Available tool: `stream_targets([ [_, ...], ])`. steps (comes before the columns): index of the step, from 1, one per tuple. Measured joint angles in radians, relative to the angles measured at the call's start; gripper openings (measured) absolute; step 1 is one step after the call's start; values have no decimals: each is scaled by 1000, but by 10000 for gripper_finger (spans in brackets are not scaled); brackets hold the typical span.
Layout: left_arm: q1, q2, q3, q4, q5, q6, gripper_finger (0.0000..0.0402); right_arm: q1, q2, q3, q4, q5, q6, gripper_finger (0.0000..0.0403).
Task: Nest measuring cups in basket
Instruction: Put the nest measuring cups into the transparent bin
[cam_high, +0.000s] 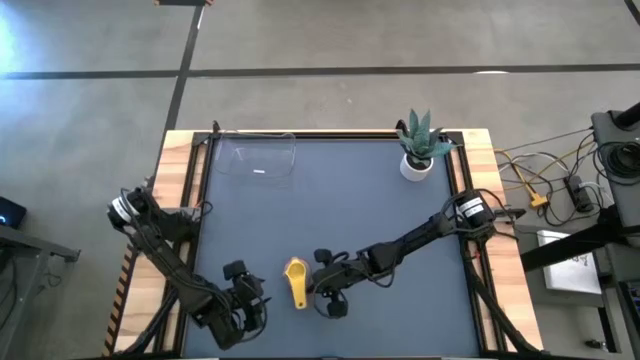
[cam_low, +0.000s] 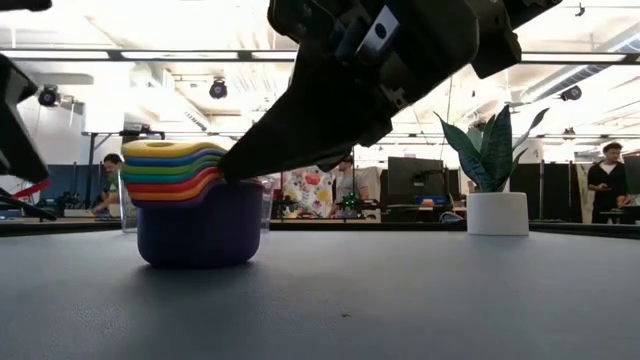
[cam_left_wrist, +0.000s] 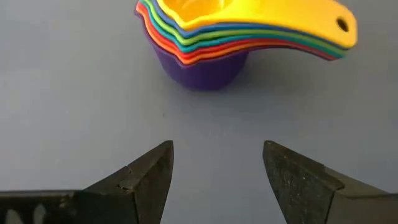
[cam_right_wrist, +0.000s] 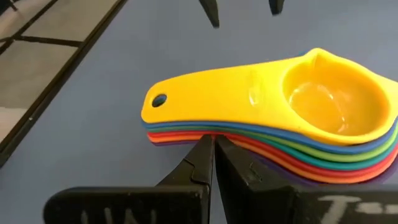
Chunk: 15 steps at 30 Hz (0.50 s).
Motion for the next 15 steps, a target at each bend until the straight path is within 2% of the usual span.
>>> stream_targets([
  [6,34,16,0,0,-61,-28,230,0,0,0,9,1,0,9],
  [11,65,49,0,-1,-60,-13,230,0,0,0,-40,-2,-2,9],
  [15,65,62,0,-6,-59,-1,230,12,-17,0,-130,-72,8,9],
])
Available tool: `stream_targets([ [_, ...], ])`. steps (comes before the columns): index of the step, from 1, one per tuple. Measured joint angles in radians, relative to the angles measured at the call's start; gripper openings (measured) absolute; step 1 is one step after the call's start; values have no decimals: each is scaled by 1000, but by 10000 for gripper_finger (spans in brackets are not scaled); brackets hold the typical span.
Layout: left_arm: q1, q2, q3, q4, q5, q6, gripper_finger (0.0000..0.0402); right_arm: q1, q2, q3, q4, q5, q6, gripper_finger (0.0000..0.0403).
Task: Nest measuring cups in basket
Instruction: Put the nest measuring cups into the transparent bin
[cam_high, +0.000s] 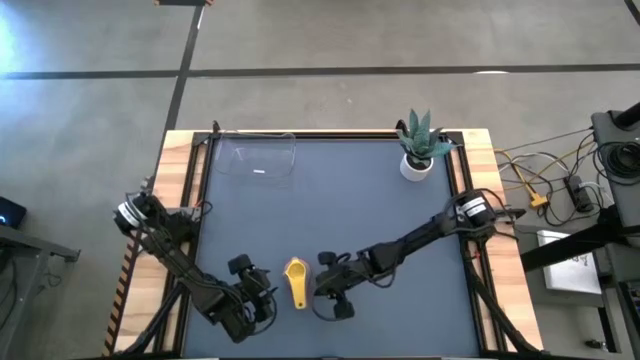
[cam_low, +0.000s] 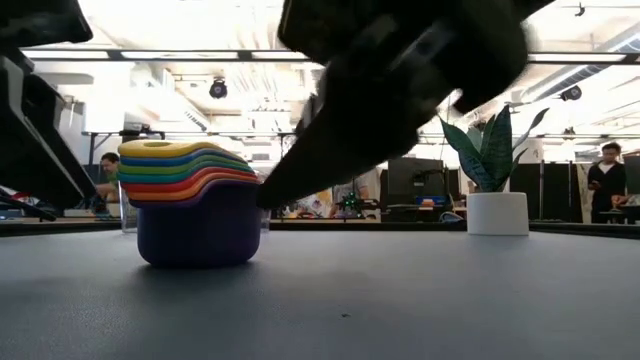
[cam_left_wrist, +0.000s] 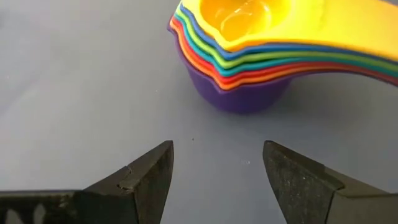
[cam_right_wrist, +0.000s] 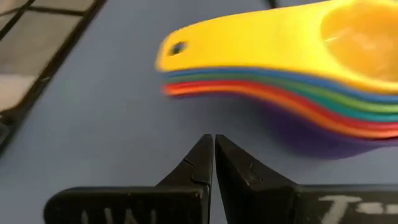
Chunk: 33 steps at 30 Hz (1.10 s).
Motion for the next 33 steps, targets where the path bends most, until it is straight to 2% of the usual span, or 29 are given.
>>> stream_targets([
  [8,9,0,0,-12,-1,6,230,50,0,0,-18,-6,0,9],
  [17,28,0,0,-20,-1,6,230,52,62,29,3,-22,7,9],
  [27,31,0,0,-40,-1,10,230,49,147,151,-4,-35,-20,9],
  [33,27,-23,0,-64,24,11,230,39,228,263,-70,-30,-45,9],
])
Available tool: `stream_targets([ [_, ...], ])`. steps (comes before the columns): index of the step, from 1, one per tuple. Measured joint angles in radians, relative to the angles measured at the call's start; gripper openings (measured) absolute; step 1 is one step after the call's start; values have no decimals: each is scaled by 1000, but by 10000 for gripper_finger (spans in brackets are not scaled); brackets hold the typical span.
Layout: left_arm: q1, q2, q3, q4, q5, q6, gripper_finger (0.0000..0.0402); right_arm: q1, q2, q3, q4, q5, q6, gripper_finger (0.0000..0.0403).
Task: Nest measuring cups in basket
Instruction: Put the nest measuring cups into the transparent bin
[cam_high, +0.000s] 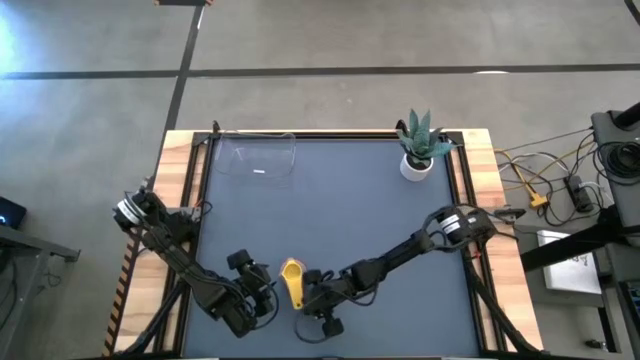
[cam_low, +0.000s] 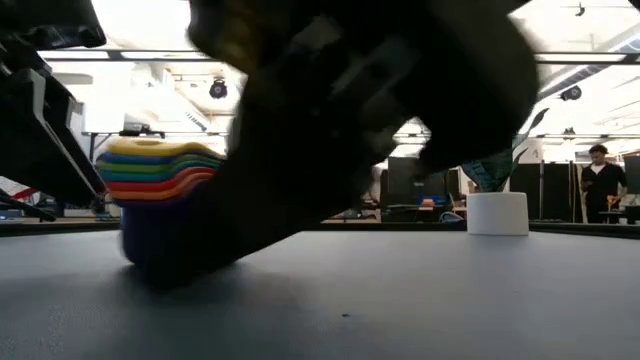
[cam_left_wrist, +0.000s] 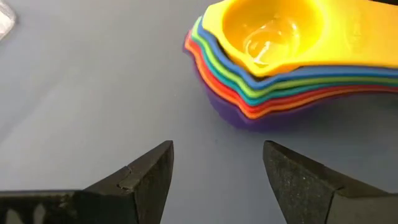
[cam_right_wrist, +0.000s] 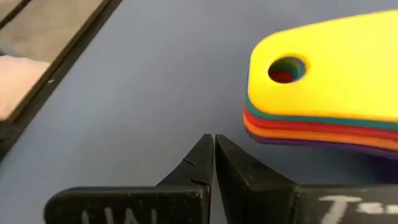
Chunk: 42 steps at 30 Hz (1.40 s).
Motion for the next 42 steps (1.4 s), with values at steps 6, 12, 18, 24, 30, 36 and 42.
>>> stream_targets([
  [6,-9,-38,0,-26,42,-4,230,-14,69,112,-71,-3,-15,9],
  [12,-22,-71,0,-45,58,-5,230,-25,89,167,-94,-6,-31,9],
  [18,-22,-99,0,-66,57,-3,230,-49,87,184,-94,0,-34,9],
  [24,-23,-134,0,-69,63,-2,230,-79,85,184,-85,52,-19,9],
  [30,-22,-215,12,-141,142,-11,226,-115,85,184,-79,122,-1,9],
  [36,-23,-262,56,-178,142,-27,216,-109,85,184,-98,122,21,9],
  [42,-23,-261,84,-196,184,-11,209,-76,84,184,-116,79,20,9],
])
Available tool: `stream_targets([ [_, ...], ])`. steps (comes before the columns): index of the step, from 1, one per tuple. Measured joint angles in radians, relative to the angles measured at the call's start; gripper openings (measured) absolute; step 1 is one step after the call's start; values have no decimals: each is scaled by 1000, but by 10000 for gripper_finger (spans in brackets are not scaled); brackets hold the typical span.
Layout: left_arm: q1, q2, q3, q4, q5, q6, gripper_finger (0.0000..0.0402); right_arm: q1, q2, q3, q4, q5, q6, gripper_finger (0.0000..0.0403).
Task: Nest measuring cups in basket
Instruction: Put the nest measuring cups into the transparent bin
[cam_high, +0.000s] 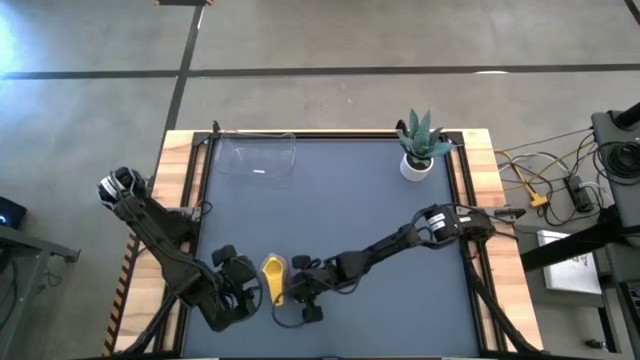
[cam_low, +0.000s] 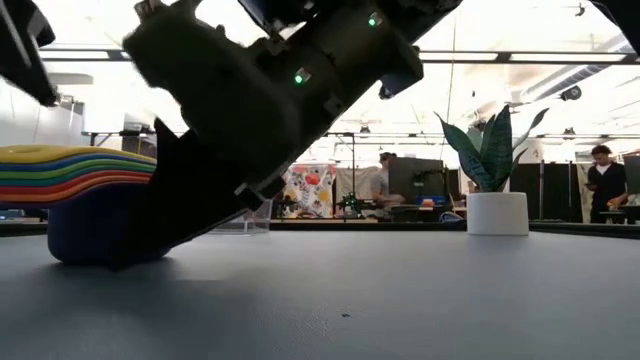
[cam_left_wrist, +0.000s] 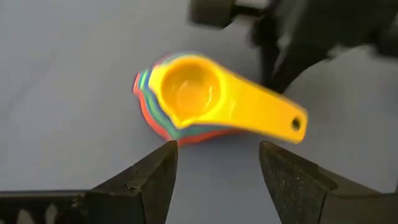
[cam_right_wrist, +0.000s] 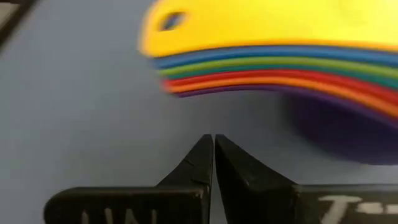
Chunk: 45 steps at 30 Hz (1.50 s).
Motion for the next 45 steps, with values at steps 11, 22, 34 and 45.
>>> stream_targets([
  [11,1,113,-93,-89,88,-151,208,33,-2,0,25,-32,-1,9],
  [22,45,141,-177,-21,21,-143,208,28,-2,0,190,-31,-3,9],
  [34,151,140,-197,65,-37,27,208,10,-2,0,201,-28,-4,9],
  [45,182,140,-224,71,-65,94,208,12,-2,1,103,-78,-43,9],
])
